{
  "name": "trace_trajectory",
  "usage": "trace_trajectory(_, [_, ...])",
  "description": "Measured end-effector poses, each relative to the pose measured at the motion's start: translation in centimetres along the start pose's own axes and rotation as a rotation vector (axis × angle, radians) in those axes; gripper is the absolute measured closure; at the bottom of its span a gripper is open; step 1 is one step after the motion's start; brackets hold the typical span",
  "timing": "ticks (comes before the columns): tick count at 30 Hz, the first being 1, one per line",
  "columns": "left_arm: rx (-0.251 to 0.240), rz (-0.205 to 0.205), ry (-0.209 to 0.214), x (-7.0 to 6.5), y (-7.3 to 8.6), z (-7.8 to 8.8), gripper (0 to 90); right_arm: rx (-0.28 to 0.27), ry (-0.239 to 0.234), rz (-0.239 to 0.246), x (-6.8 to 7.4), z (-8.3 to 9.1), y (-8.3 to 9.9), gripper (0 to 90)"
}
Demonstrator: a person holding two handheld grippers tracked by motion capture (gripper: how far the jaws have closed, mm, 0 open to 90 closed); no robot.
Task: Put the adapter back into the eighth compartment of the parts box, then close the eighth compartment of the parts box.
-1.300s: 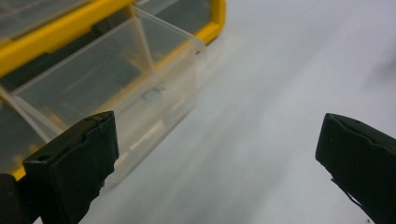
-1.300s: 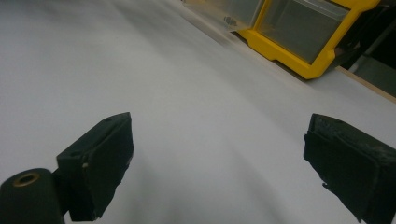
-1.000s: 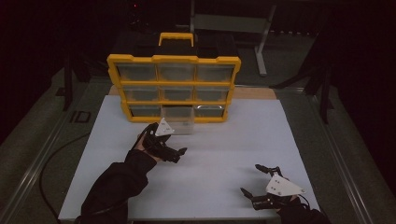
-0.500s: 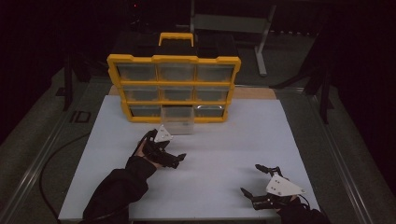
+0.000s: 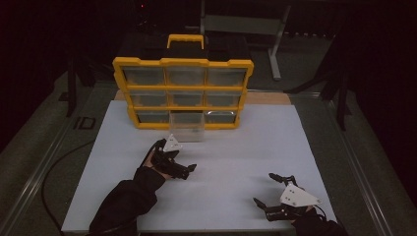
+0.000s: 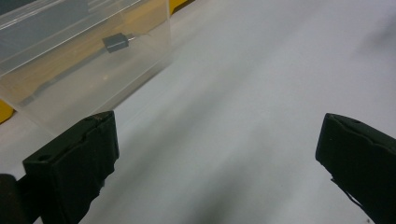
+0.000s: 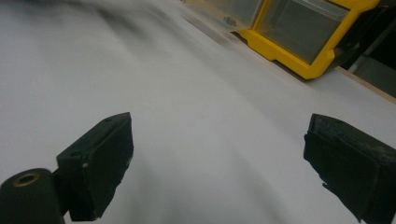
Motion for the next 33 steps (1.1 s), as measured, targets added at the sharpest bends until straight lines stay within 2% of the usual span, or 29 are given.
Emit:
trace_trajectory(7, [0.003,0.021,-0.002,-0.3,0.3,-0.4,0.0,0.001,-0.002,0.005,0.0,0.0,0.0,8.4])
trace_trajectory(10, [0.005,0.013,-0.030,-0.7,0.4,-0.6,0.0,0.000,-0.003,0.006,0.0,0.0,0.0,8.4])
trace_trajectory(15, [0.016,0.036,-0.067,-1.0,0.6,-1.0,0.0,0.003,0.000,0.006,0.0,0.0,0.0,8.4])
trace_trajectory(19, [0.008,0.056,-0.080,-1.1,0.8,-1.3,0.0,0.001,-0.003,0.005,0.0,0.0,0.0,8.4])
trace_trajectory(22, [0.018,0.049,-0.110,-1.3,0.9,-1.5,0.0,0.002,-0.003,0.003,0.0,0.0,0.0,8.4])
trace_trajectory(24, [0.020,0.067,-0.114,-1.4,1.0,-1.7,0.0,0.002,-0.003,0.003,0.0,0.0,0.0,8.5])
trace_trajectory(29, [0.023,0.097,-0.156,-1.5,0.9,-2.0,0.0,0.001,-0.001,0.007,0.0,0.0,0.0,8.4])
trace_trajectory(33, [0.028,0.105,-0.171,-1.5,0.9,-2.0,0.0,0.002,-0.001,0.001,0.0,0.0,0.0,8.4])
Point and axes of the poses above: each handheld gripper's, and its own axes: z roughly backward along the jaws, y roughly out of its underside, x roughly to its left, the point moved 1 cm from there along -z, roughly forward along the jaws, and after that the axes turned 8 degrees about -y, right-handed, at the moved point
